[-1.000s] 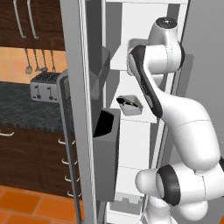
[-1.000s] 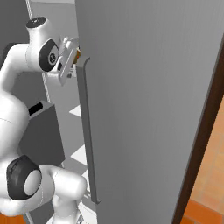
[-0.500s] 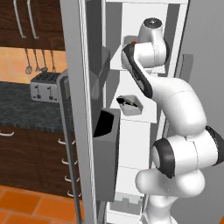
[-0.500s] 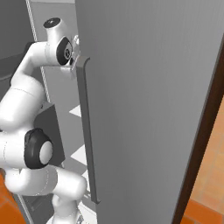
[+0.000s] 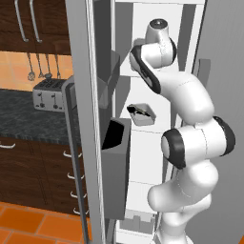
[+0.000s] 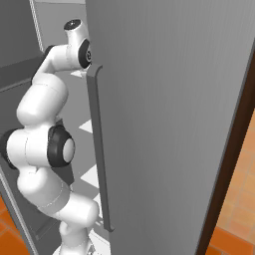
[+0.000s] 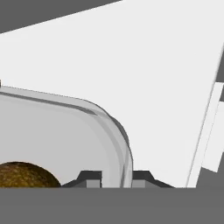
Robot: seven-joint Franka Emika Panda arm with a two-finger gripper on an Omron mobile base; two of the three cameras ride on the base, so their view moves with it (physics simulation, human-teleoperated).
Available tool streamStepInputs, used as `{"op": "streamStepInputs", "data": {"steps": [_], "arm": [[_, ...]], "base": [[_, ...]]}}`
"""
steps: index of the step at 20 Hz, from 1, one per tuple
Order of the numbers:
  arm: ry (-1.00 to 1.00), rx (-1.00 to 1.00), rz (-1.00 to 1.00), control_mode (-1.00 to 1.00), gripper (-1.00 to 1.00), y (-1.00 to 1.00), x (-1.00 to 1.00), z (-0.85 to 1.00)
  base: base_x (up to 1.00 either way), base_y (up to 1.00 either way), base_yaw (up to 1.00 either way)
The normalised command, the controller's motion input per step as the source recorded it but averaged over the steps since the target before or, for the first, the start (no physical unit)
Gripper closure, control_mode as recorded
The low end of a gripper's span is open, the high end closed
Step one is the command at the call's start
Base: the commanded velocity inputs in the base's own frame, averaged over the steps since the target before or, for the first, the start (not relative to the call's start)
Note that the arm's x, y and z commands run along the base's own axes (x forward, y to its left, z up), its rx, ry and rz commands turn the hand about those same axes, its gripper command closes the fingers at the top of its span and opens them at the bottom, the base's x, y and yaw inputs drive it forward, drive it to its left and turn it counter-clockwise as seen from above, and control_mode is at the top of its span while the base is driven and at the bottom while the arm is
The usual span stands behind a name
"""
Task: Take the meat container that has the fish and place it on the second highest rack of the freezer. Then take the vegetable container that has the avocado and carrot and place it on the highest rack of the freezer.
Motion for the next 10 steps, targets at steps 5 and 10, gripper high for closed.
{"op": "streamStepInputs", "data": {"steps": [5,10], "arm": [[-0.01,-0.04,-0.02,-1.00,-1.00,-0.06,0.24,-0.20],[-0.23,-0.02,0.00,-1.00,-1.00,-0.18,-0.25,0.00]], "base": [[0.00,0.00,0.00],[0.00,0.00,0.00]]}}
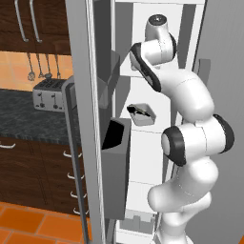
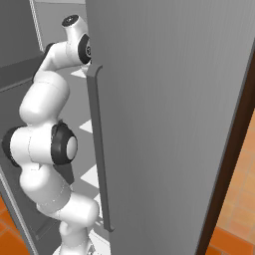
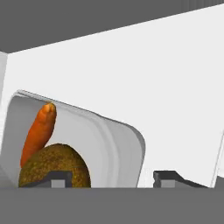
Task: Take the meat container that has the fish and place it on the second highest rack of the freezer. Then take the vegetable container that has the avocado and carrot and place it on the highest rack of the freezer.
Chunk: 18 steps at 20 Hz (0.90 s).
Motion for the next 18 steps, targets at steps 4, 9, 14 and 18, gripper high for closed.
{"op": "streamStepInputs", "data": {"steps": [4,9,14,18], "arm": [[-0.32,-0.01,0.00,-1.00,-1.00,0.02,-0.80,0.04],[-0.30,0.00,0.00,-1.00,-1.00,0.21,-1.00,0.49],[-0.05,0.00,0.00,-1.00,-1.00,0.41,-1.00,0.35],[0.07,0.00,0.00,-1.00,-1.00,0.31,-1.00,0.00]], "base": [[0.00,0.00,0.00],[0.00,0.00,0.00],[0.00,0.00,0.00],[0.00,0.00,0.00]]}}
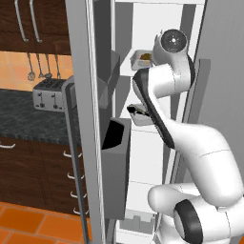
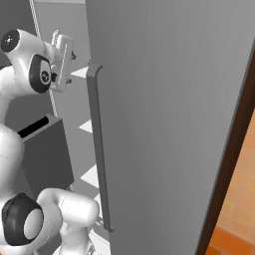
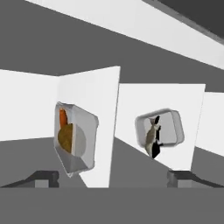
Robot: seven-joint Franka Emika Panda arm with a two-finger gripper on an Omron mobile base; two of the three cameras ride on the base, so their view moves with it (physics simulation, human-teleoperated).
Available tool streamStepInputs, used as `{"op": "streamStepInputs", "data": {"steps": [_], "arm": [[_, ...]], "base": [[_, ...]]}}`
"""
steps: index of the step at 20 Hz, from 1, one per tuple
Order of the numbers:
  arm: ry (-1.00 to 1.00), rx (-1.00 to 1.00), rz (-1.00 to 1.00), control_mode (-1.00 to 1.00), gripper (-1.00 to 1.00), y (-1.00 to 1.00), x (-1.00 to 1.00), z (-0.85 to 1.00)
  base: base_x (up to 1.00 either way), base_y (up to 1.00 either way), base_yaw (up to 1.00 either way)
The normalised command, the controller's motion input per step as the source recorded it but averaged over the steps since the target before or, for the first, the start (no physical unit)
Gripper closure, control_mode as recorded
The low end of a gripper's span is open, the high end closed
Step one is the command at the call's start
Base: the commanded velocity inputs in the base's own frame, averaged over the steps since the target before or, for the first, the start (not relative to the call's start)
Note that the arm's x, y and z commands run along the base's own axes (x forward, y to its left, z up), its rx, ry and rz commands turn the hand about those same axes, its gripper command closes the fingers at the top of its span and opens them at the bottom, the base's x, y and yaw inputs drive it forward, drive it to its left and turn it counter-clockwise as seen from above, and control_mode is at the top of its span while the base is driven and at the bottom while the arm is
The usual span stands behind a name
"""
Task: Take the meat container that has the fish and place it on the second highest rack of the freezer. Then take the vegetable container that has the avocado and carrot and place it on the highest rack of the freezer.
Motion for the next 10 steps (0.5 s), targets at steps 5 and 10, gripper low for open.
{"op": "streamStepInputs", "data": {"steps": [5,10], "arm": [[0.19,0.03,0.00,-1.00,-1.00,0.10,-1.00,-0.06],[0.28,0.02,-0.01,-1.00,-1.00,0.00,-0.98,-0.52]], "base": [[0.00,0.00,0.00],[0.00,0.00,0.00]]}}
